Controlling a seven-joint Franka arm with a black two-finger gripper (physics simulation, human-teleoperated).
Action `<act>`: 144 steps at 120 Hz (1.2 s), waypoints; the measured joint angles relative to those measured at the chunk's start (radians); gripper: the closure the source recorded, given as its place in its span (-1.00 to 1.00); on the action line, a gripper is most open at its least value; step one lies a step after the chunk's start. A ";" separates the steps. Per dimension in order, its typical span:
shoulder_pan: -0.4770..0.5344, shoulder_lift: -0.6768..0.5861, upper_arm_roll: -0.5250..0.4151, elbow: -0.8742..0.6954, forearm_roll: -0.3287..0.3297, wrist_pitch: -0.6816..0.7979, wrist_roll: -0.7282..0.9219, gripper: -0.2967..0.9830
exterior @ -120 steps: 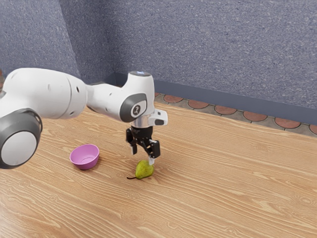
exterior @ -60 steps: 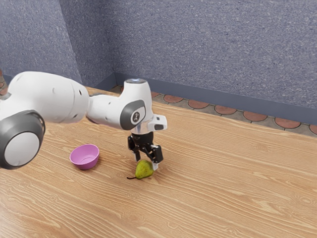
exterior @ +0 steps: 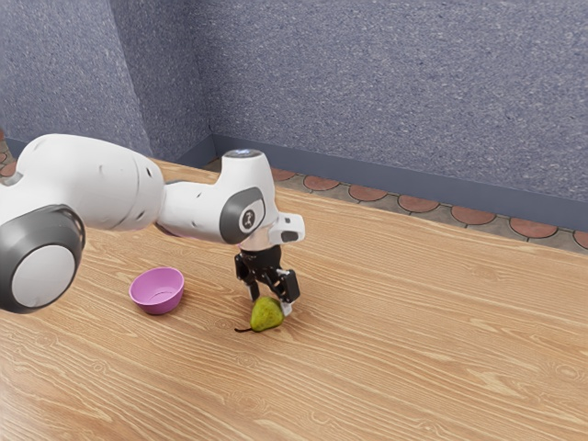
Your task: Place the pear in the bowl.
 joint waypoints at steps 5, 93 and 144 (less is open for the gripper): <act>0.000 -0.002 0.000 -0.003 -0.002 0.001 0.003 -0.54; -0.002 -0.016 -0.006 -0.056 -0.031 0.013 0.046 -0.51; -0.002 -0.018 -0.006 -0.056 -0.031 0.014 0.068 -0.21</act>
